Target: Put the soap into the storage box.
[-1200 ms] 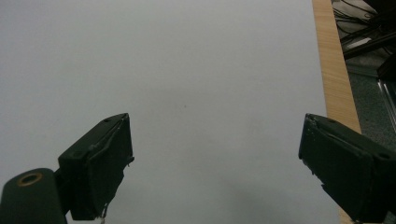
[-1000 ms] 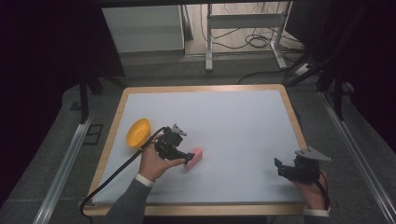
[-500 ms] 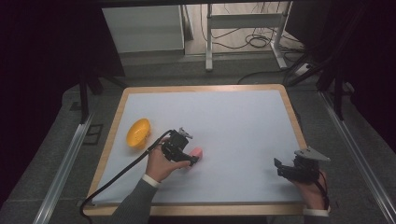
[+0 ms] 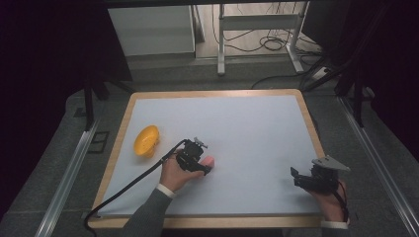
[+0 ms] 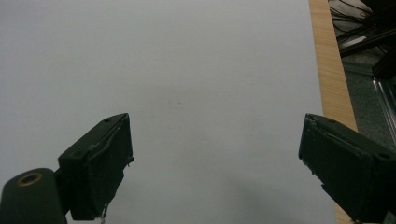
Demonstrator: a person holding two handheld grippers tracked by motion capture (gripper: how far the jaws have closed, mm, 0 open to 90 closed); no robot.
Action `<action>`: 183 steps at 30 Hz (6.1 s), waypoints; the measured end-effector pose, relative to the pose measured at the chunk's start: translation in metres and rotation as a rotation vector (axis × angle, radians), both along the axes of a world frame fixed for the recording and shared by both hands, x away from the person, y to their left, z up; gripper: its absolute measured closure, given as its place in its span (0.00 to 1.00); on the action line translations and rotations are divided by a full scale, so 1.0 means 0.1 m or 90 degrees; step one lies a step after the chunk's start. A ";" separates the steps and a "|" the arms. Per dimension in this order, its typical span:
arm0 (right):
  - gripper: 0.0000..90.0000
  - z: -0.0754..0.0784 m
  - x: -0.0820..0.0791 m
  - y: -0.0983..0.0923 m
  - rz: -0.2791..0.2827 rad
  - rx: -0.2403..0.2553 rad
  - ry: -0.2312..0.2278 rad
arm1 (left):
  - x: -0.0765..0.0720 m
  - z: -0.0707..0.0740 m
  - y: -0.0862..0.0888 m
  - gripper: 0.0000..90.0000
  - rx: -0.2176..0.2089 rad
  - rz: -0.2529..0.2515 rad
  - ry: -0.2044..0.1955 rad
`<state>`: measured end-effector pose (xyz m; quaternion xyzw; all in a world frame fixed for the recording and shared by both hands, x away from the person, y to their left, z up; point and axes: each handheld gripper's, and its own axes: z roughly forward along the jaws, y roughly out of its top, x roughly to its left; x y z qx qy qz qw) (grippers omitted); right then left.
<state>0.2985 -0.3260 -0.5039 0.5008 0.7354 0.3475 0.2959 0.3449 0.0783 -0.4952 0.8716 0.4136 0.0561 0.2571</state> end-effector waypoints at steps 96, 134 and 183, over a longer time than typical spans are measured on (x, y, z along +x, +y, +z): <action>0.11 0.03 -0.03 -0.06 -0.018 0.003 -0.009 | -0.01 0.79 0.91 0.67 -0.045 0.091 -0.145; 0.11 0.04 -0.04 -0.03 -0.019 0.001 -0.012 | 0.17 0.76 1.57 0.67 -0.025 0.195 -0.135; 0.11 0.03 -0.04 -0.02 -0.017 -0.001 -0.008 | 0.43 0.26 1.89 0.67 0.002 0.267 -0.068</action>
